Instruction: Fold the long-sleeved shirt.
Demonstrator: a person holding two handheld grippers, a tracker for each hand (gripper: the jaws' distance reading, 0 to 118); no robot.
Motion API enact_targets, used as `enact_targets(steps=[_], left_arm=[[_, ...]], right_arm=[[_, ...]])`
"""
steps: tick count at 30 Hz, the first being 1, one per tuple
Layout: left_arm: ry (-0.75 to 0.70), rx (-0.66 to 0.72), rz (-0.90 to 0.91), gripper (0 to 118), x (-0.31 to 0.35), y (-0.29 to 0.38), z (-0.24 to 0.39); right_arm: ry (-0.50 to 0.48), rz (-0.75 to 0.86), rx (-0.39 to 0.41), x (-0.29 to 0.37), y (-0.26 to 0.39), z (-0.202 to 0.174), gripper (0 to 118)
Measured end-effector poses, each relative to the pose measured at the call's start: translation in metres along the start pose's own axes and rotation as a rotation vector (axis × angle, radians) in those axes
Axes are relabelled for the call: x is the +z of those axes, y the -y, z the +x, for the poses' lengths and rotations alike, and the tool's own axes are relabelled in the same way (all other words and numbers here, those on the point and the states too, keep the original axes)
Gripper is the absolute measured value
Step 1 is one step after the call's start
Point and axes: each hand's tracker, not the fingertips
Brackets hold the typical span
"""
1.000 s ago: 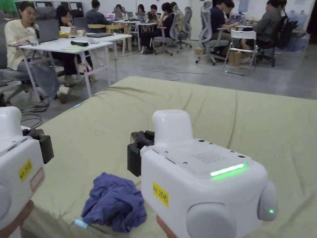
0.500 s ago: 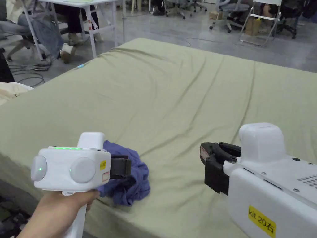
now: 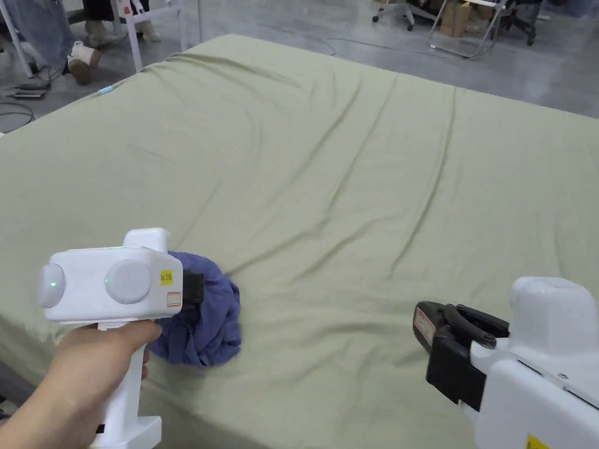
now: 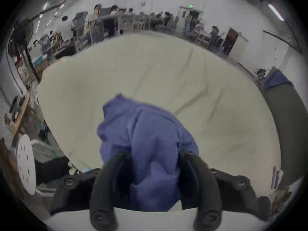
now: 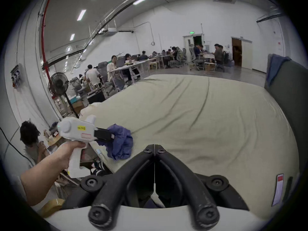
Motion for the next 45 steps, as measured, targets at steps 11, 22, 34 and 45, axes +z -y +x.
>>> enact_targets(steps=[11,22,34,45], left_arm=[[0.432,-0.138,0.364,36,0.187,-0.079,0.170],[0.437,-0.382,0.033,36,0.071,0.023,0.389],[0.322,-0.565,-0.344,63,-0.068,0.166,0.462],[0.335,-0.361,0.257,112,0.072,0.080,0.303]], right_arm=[[0.106,0.260,-0.150,0.123,-0.032,0.062,0],[0.287,0.282,-0.172,0.196,-0.007,0.119,0],[0.317,0.082,-0.267,0.171,0.054,0.148,0],[0.280,0.089,-0.305,0.153,0.051,0.150,0]])
